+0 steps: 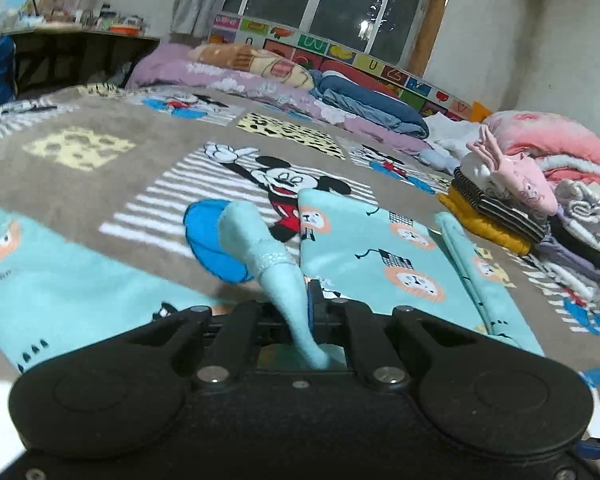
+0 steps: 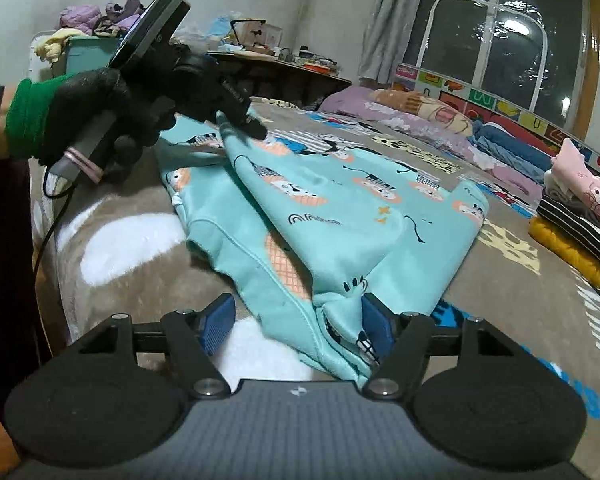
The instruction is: Fold clothes
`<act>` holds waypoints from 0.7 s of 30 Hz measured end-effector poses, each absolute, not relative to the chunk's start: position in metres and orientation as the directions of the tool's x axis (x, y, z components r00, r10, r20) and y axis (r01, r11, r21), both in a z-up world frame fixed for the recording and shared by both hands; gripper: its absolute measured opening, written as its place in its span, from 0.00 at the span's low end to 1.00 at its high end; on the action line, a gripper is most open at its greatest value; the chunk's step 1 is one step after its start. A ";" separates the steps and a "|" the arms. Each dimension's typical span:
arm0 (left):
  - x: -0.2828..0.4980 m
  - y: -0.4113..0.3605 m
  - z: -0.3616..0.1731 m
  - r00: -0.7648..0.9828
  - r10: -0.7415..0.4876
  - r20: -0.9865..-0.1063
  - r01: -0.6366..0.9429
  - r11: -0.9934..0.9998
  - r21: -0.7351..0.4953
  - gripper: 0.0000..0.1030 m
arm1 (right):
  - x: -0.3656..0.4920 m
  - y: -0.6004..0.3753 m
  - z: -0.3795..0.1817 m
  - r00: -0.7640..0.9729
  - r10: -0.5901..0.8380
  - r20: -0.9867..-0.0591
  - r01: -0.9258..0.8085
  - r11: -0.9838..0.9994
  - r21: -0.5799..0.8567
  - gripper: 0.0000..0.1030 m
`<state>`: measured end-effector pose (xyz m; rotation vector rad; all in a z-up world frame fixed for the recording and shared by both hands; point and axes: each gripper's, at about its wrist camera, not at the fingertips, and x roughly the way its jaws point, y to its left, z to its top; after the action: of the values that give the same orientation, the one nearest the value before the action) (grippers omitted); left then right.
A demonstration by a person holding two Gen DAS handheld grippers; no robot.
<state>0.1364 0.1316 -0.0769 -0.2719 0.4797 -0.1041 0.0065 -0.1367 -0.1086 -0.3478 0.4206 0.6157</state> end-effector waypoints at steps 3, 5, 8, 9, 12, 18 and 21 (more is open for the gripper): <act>0.142 0.132 -0.082 0.871 -0.122 -0.476 -0.015 0.962 -0.272 0.05 | 0.003 -0.135 -0.109 0.740 0.480 -0.471 -0.617 0.763 -0.191 0.69; 0.142 0.132 -0.080 0.871 -0.080 -0.485 -0.053 0.965 -0.255 0.17 | 0.000 -0.134 -0.108 0.740 0.483 -0.468 -0.621 0.759 -0.199 0.69; 0.139 0.130 -0.071 0.872 0.047 -0.487 -0.150 0.973 -0.174 0.53 | 0.004 -0.134 -0.106 0.734 0.492 -0.467 -0.626 0.757 -0.187 0.70; 0.136 0.129 -0.066 0.875 0.096 -0.474 -0.186 0.972 -0.147 0.53 | 0.005 -0.134 -0.106 0.731 0.495 -0.470 -0.629 0.757 -0.180 0.71; 0.125 0.122 -0.048 0.896 0.150 -0.419 -0.207 0.974 -0.095 0.53 | 0.008 -0.134 -0.107 0.723 0.505 -0.471 -0.636 0.753 -0.168 0.74; 0.127 0.050 -0.022 0.900 -0.165 -0.403 0.153 0.986 -0.062 0.50 | 0.010 -0.136 -0.106 0.708 0.528 -0.469 -0.647 0.752 -0.129 0.76; 0.140 -0.017 -0.032 0.838 -0.290 -0.462 0.346 0.938 0.038 0.26 | 0.011 -0.137 -0.107 0.701 0.539 -0.467 -0.651 0.750 -0.113 0.77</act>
<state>0.1404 -0.0169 -0.0320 0.1218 0.4683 -0.3373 0.0106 -0.1366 -0.1068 -0.2803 0.4274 0.6720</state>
